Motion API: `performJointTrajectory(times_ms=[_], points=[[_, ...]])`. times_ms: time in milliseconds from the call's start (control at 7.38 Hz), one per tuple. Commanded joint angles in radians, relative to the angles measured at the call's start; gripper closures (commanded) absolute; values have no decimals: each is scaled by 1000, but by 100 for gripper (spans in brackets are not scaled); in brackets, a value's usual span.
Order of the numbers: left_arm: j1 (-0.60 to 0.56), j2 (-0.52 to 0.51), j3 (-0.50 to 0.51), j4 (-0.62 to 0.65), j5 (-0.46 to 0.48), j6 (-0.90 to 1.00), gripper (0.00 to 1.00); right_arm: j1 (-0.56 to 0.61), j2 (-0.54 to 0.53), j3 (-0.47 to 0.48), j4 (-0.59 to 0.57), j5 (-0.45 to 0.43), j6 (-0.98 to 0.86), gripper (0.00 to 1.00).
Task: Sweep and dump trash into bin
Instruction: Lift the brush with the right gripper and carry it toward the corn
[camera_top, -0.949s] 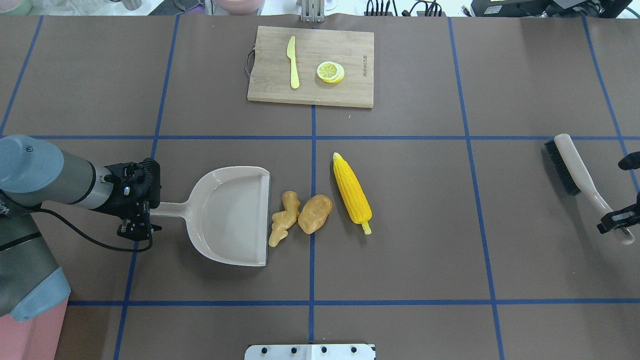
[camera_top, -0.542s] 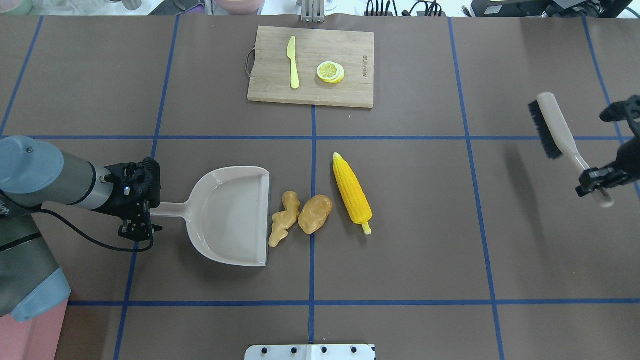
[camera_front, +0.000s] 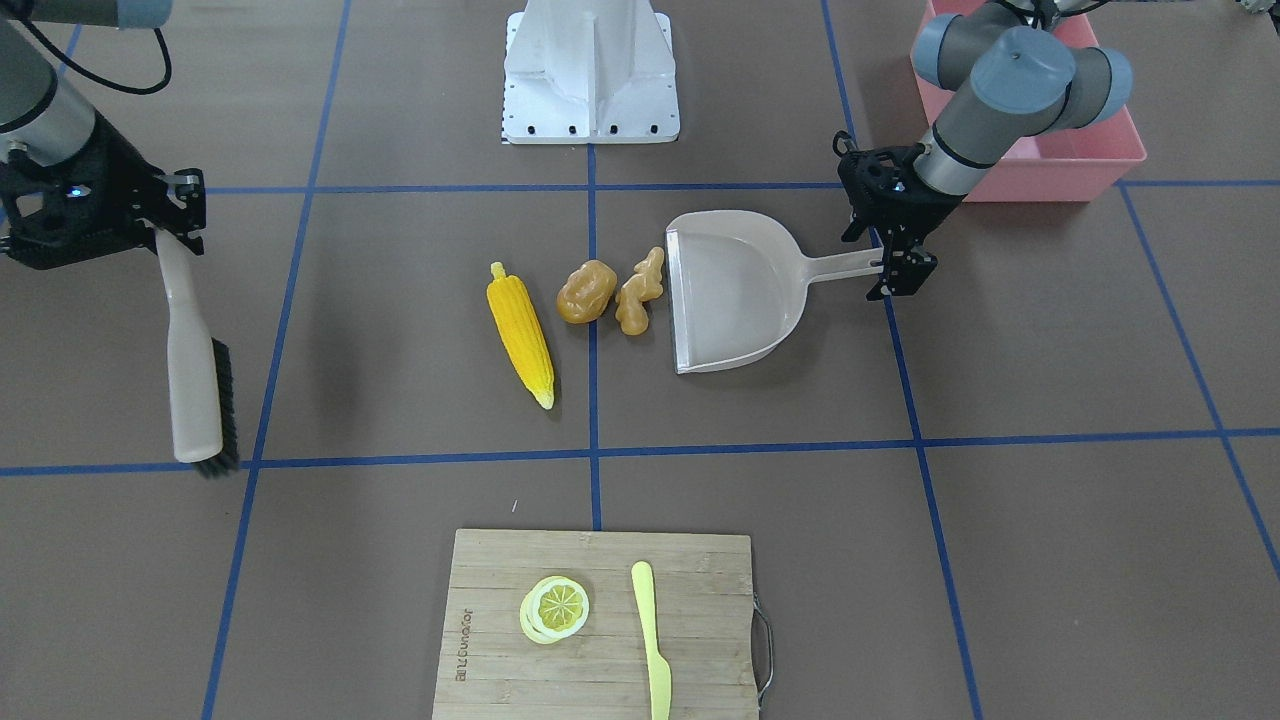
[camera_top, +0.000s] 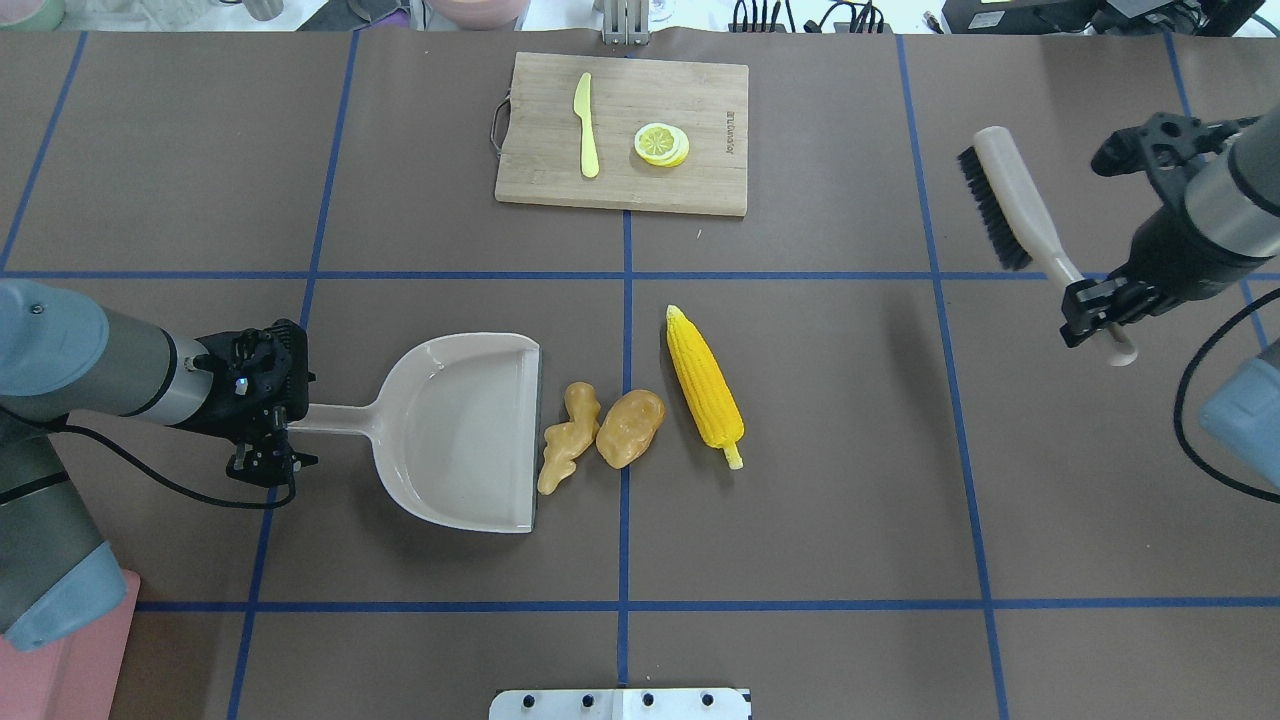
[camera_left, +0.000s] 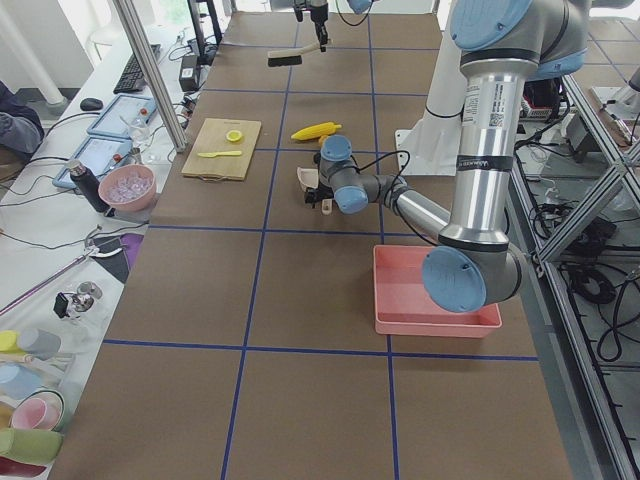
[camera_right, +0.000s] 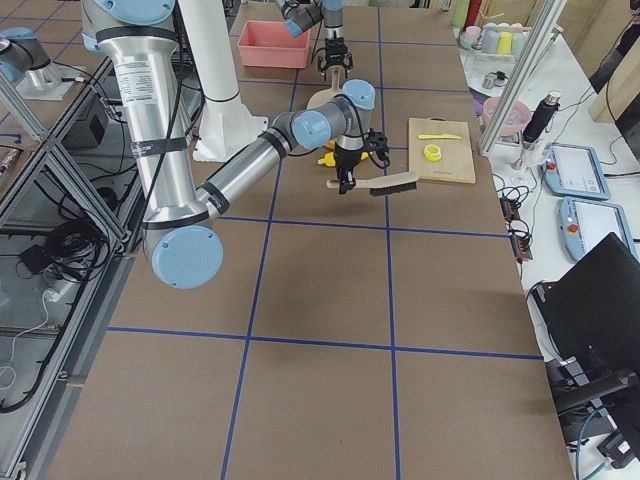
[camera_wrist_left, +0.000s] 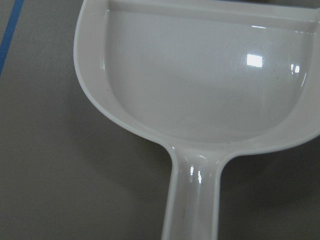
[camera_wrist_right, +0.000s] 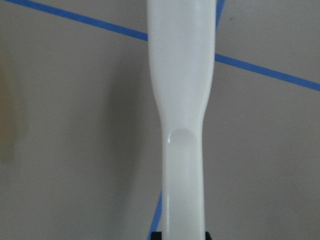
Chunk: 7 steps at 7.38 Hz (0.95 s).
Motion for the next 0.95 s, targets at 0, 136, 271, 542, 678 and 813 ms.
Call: performJointTrajectory(times_ms=[0,136,271,542,678,813], points=[[0,2,-1,0,3,-2,3,-150,109,1,-30,-38,178,100],[0,2,-1,-1,6,0,3,-198,121,-3,-24,-56,264,100],[0,13,-3,-3,8,1,2,-249,120,-3,-20,-58,384,100],[0,19,-10,-6,0,0,2,-359,121,-2,70,-85,577,100],[0,22,-10,-13,0,-2,3,-439,115,0,120,-146,665,100],[2,20,-9,-13,0,-14,3,-497,114,-12,140,-179,681,100]])
